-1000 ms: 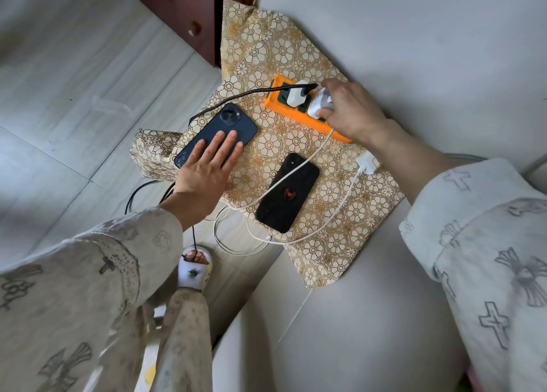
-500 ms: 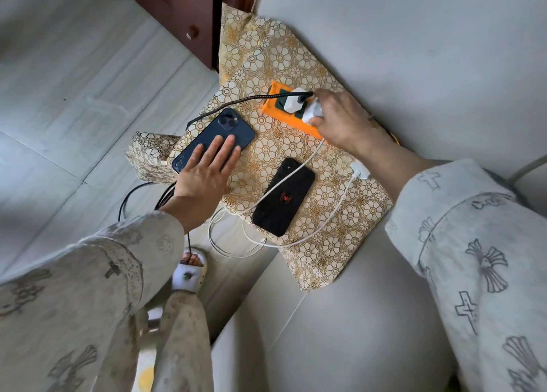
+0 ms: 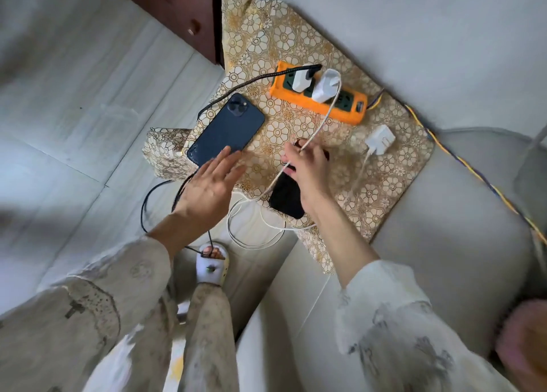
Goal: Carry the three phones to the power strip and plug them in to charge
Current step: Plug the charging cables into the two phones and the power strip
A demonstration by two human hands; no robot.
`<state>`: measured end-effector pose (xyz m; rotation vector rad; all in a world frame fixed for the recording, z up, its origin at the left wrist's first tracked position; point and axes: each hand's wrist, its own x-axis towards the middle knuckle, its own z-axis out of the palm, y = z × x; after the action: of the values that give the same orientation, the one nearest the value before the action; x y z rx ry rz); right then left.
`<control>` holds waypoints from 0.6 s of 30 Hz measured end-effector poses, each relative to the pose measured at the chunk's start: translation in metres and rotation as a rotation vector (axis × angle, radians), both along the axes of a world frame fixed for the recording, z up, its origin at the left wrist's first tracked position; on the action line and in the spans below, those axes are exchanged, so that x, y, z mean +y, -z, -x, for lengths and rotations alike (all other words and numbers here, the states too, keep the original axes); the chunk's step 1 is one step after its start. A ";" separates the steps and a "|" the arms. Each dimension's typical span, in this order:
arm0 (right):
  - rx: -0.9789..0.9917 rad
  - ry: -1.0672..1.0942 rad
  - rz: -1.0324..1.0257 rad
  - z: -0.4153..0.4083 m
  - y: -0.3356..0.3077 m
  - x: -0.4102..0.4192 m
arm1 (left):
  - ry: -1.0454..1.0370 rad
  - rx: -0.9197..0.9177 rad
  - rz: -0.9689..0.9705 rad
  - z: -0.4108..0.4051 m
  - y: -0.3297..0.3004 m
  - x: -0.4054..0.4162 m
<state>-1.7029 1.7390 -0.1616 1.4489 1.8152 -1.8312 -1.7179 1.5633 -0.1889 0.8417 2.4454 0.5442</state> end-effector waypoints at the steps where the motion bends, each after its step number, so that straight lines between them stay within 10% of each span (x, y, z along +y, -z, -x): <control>1: 0.004 0.014 0.112 -0.010 0.004 -0.012 | -0.055 -0.014 -0.047 -0.009 -0.003 -0.004; 7: -0.034 0.004 0.197 -0.052 0.002 -0.062 | -0.366 -0.324 -0.054 -0.049 -0.005 -0.017; 18: 0.177 0.094 0.380 -0.059 -0.081 -0.054 | -0.316 -0.597 -0.167 -0.061 -0.064 -0.014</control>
<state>-1.6443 1.6848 -0.0811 1.2822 1.3780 -2.2622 -1.6569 1.5497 -0.1248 0.2817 1.9944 0.9674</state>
